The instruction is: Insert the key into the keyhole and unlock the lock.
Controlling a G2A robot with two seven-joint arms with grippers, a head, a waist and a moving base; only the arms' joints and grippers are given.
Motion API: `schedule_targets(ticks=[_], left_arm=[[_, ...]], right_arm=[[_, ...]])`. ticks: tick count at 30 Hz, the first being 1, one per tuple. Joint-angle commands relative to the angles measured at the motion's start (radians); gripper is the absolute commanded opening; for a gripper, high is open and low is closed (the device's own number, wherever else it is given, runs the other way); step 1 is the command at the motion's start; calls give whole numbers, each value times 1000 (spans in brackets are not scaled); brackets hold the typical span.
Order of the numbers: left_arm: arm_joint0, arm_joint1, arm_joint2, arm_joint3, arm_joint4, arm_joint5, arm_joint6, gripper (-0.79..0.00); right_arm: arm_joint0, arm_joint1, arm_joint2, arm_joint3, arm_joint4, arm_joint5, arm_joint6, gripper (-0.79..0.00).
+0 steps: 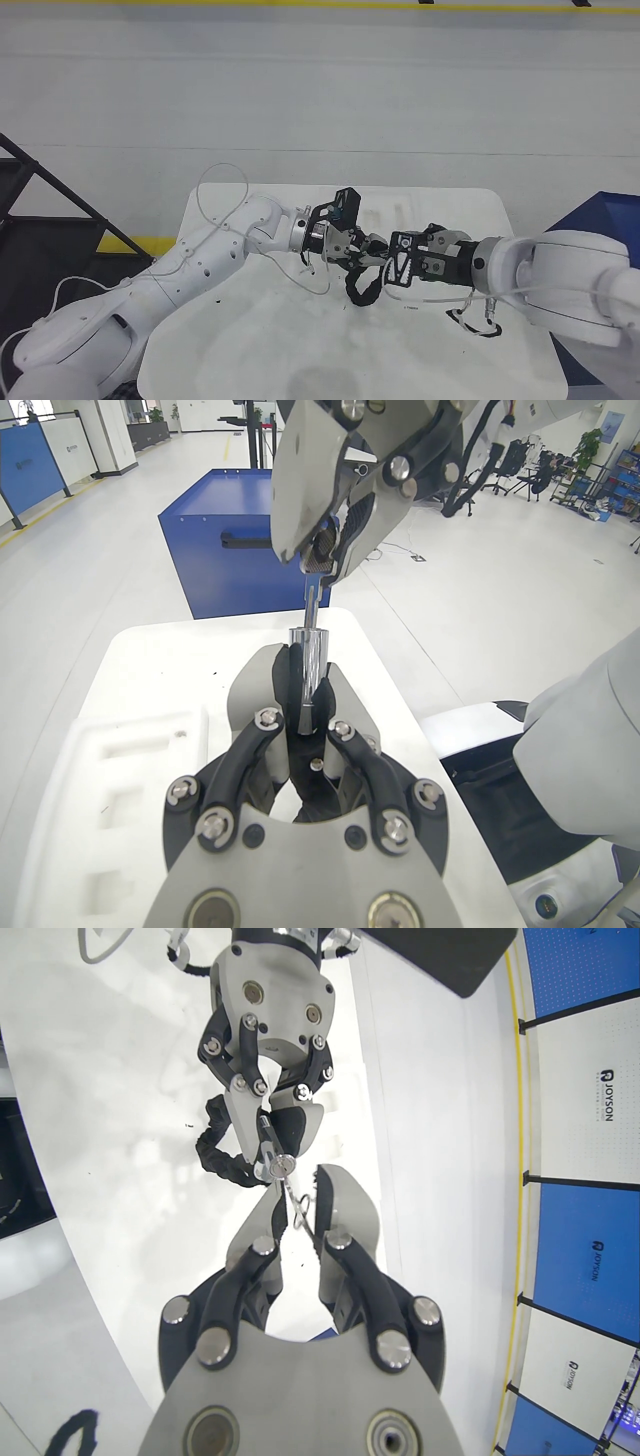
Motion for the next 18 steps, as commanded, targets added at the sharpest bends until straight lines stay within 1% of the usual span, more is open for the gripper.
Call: schedule_targets(ticks=[1,7,14,18], left_arm=[[-3,1,6,-1,-1,0,3,-785],[-15,1,24,-1,-1,0,13,-785],[-23,2,33,4,12,0,33,-785],[-25,1,35,6,22,0,43,-785]], right_arm=[[-4,1,5,1,15,17,0,-785],[-13,1,19,10,84,78,-8,-785],[-28,0,39,40,173,211,-6,-785],[-31,0,45,47,206,258,11,-785]])
